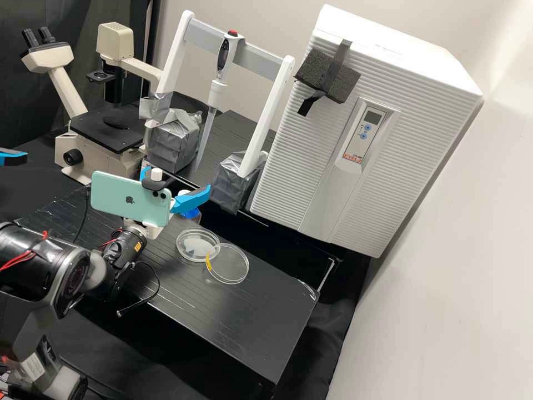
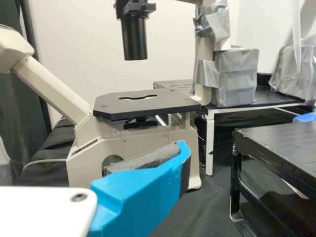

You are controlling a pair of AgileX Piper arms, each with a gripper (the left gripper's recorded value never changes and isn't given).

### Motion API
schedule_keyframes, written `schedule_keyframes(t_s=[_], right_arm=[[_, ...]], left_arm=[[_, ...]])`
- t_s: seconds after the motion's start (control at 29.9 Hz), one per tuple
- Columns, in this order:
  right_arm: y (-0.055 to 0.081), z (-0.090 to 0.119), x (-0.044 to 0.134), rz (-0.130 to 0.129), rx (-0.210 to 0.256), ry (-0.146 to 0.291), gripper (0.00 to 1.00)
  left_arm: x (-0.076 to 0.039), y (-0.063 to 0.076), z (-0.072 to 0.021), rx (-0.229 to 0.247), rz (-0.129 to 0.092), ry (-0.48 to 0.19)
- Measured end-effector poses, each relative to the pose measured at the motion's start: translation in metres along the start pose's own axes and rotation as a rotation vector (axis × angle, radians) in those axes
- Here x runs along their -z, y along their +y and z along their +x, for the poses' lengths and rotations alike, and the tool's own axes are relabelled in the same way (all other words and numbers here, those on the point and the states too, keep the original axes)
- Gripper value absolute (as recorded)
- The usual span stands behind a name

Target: Close the bottle

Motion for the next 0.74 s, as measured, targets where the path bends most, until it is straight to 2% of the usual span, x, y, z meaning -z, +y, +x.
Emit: schedule_keyframes(t_s=[0.1,0.23,0.33,0.47,0.54,0.74], right_arm=[[0.001,-0.002,0.001,-0.003,-0.007,0.002,1.0],[0.001,-0.004,0.003,0.007,-0.017,-0.009,1.0],[0.0,-0.005,0.005,-0.002,-0.036,-0.02,1.0],[0.0,-0.01,0.006,0.019,-0.086,-0.051,1.0],[0.0,-0.012,0.007,0.009,-0.094,-0.062,1.0],[0.001,-0.021,0.006,0.011,-0.099,-0.058,1.0]], left_arm=[[0.0,0.0,0.0002,-0.006,-0.005,0.007],[0.0,0.0,0.0002,-0.006,-0.01,0.007],[0.0,0.0,0.0002,-0.006,-0.01,0.007],[0.0,0.0,0.0002,-0.006,-0.01,0.007],[0.0,0.0,0.0002,-0.006,-0.01,0.007],[0.0,0.0,0.0002,-0.006,-0.01,0.007]])
